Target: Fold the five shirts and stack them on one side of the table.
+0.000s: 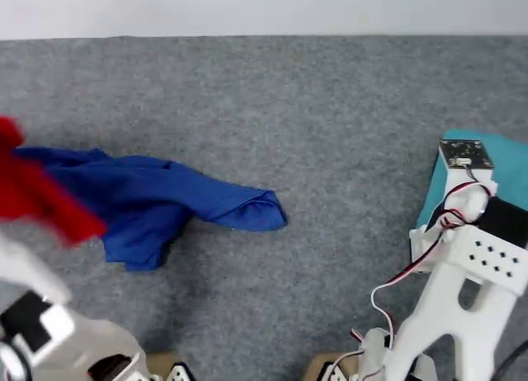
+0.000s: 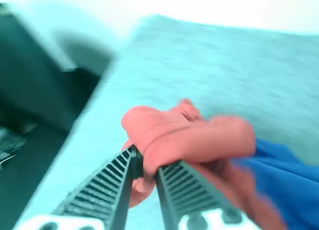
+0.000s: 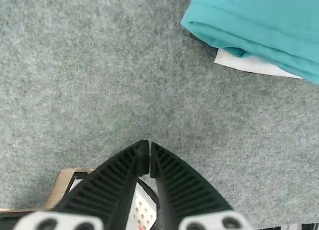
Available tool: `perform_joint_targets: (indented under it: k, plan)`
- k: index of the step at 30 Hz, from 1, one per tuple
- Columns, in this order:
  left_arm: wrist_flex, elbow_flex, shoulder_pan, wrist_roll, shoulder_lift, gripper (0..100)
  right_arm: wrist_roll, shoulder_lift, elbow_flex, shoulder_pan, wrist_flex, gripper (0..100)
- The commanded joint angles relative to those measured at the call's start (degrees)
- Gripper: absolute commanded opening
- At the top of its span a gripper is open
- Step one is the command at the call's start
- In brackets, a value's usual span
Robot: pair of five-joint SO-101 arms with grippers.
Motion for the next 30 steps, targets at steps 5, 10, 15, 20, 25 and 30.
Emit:
perform_joint_targets:
  k: [5,10,15,20,25,30]
  plan:
    - [1.1,7.8,-6.1,-6.2,-6.0,0,-0.6,-0.8,-0.6,-11.1,1.6,0.9]
    - [1.1,22.9,-4.2,-12.8,-5.9,1,-0.6,-0.8,-0.7,-21.9,-0.8,0.9]
    - [1.0,31.7,-4.5,-16.2,-6.1,13,-0.4,-0.7,-2.9,-29.6,-6.0,1.9]
    - [1.1,32.9,-4.2,-16.4,-6.5,18,-0.5,-0.1,-4.7,-37.8,-13.1,16.4]
    - [1.1,33.2,-4.0,-16.4,-8.9,18,-0.6,8.2,-9.6,-44.7,-19.6,15.7]
    - [1.2,38.6,-0.1,-20.8,-15.4,18,-0.6,22.5,-18.9,-50.7,-22.1,15.7]
